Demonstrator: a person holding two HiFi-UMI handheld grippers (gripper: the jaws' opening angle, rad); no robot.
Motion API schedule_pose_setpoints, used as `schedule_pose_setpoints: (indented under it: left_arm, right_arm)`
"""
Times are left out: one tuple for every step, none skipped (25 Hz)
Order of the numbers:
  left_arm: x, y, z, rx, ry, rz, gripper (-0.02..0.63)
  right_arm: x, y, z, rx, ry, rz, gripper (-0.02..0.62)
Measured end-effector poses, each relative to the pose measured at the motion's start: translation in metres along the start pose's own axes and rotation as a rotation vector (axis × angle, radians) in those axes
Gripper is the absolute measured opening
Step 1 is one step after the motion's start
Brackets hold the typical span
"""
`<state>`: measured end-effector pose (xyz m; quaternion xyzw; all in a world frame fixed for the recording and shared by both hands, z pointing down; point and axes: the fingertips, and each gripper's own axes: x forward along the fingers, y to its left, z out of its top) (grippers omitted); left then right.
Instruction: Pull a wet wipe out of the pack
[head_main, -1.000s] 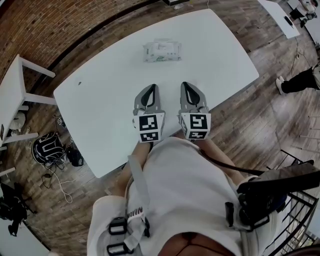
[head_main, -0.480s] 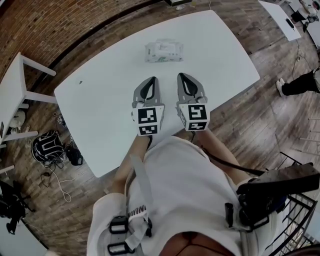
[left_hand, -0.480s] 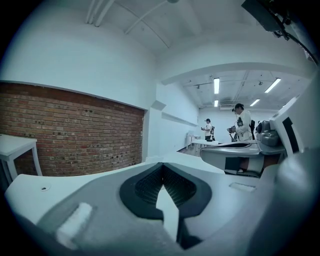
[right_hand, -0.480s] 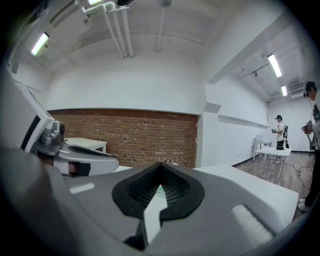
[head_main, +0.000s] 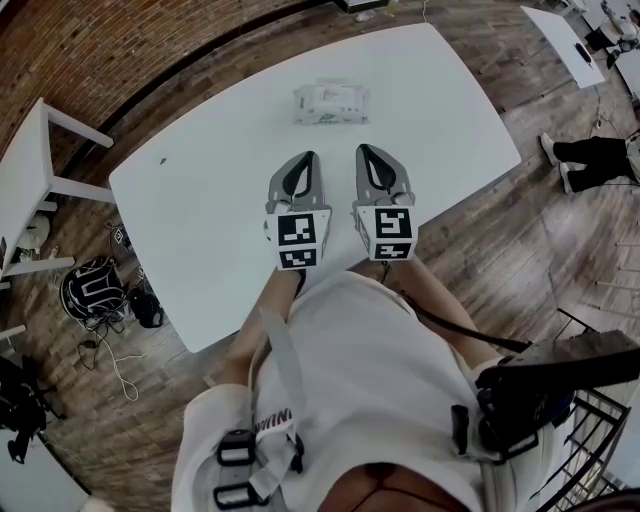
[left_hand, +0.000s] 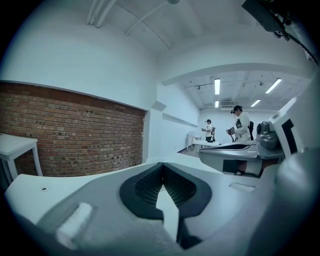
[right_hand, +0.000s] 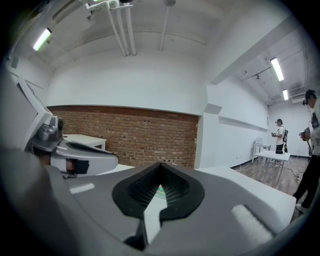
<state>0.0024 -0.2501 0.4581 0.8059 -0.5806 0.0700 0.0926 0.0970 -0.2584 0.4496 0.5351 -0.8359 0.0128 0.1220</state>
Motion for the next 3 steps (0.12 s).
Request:
schedule_pose_setpoints:
  left_arm:
    - [0.0003,0.0002,0.0007,0.0,-0.001,0.0,0.002]
    - [0.0005,0.0003,0.0013,0.0,-0.002,-0.001,0.003]
    - [0.0006,0.0004,0.0018,-0.001,-0.002,-0.001,0.002]
  right_arm:
    - [0.0005,-0.0001,0.0003,0.0,0.0,0.0,0.005]
    - [0.001,-0.0003,0.0006,0.0,0.0,0.0,0.005]
    - [0.0015,-0.0003,0.001,-0.001,-0.001,0.0,0.005]
